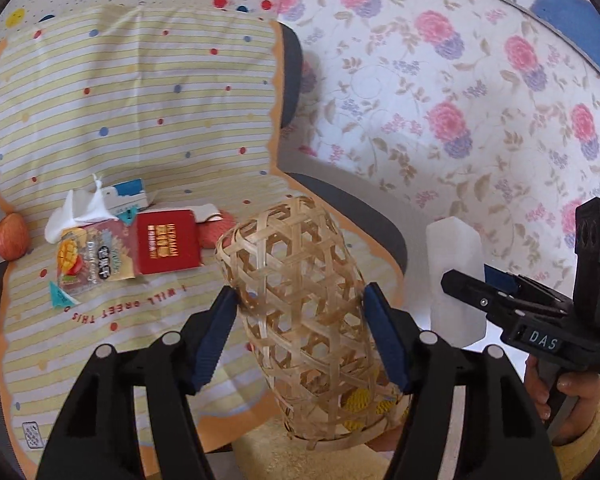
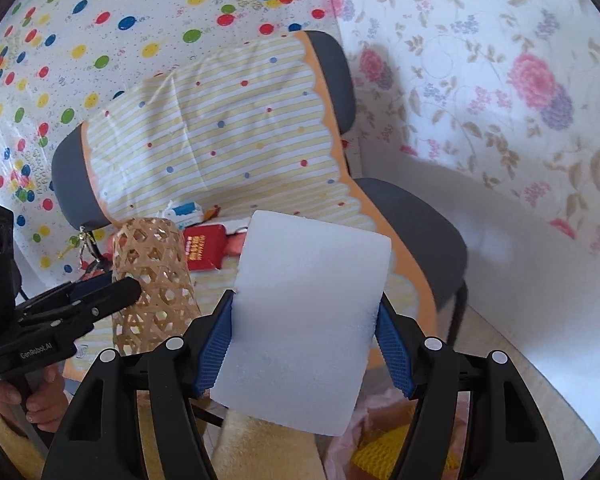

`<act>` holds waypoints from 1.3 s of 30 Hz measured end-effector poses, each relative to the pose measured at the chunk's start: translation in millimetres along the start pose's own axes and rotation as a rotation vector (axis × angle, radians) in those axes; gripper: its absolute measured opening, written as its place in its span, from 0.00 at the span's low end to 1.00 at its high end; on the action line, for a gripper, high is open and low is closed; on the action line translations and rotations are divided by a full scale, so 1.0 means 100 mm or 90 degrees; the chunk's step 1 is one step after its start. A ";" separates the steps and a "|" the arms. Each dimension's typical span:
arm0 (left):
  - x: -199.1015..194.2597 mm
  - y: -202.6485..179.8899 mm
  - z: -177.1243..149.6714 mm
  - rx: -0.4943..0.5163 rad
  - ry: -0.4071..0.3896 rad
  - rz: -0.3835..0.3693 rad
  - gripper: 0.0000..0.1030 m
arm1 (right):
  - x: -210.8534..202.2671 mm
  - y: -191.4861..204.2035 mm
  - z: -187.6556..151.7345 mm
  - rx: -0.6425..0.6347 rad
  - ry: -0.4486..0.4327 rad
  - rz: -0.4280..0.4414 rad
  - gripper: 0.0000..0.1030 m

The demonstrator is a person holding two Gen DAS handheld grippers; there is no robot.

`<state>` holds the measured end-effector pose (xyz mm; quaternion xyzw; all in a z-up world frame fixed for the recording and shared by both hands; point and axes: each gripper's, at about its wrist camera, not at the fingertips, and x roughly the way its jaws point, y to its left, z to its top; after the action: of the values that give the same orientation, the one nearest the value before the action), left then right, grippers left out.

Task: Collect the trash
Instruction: 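Carry the sponge over the wastebasket and open the right gripper to drop it, then lower the bamboo ball into the wastebasket and open the left gripper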

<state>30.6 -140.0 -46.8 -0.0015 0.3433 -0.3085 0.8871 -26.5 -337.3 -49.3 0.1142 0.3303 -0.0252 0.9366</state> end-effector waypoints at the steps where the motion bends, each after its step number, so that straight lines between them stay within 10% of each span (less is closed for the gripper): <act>1: 0.03 -0.09 -0.02 0.012 0.005 -0.013 0.62 | -0.04 -0.09 -0.09 0.011 0.006 -0.022 0.66; 17: 0.39 -0.58 -0.23 0.052 0.061 -0.061 0.62 | 0.22 -0.99 -0.86 0.126 0.150 -0.169 0.82; 36: 0.79 -1.27 -0.23 0.129 0.132 -0.179 0.63 | -0.75 -1.25 -0.44 0.175 -0.029 -0.189 0.82; 39: 0.86 -1.39 -0.22 0.139 0.136 -0.192 0.81 | -0.80 -1.31 -0.44 0.185 -0.035 -0.192 0.82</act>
<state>-9.3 -295.6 -86.1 0.0758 0.3959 -0.4718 0.7842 -132.1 -456.3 -58.8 0.1963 0.3112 -0.2153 0.9046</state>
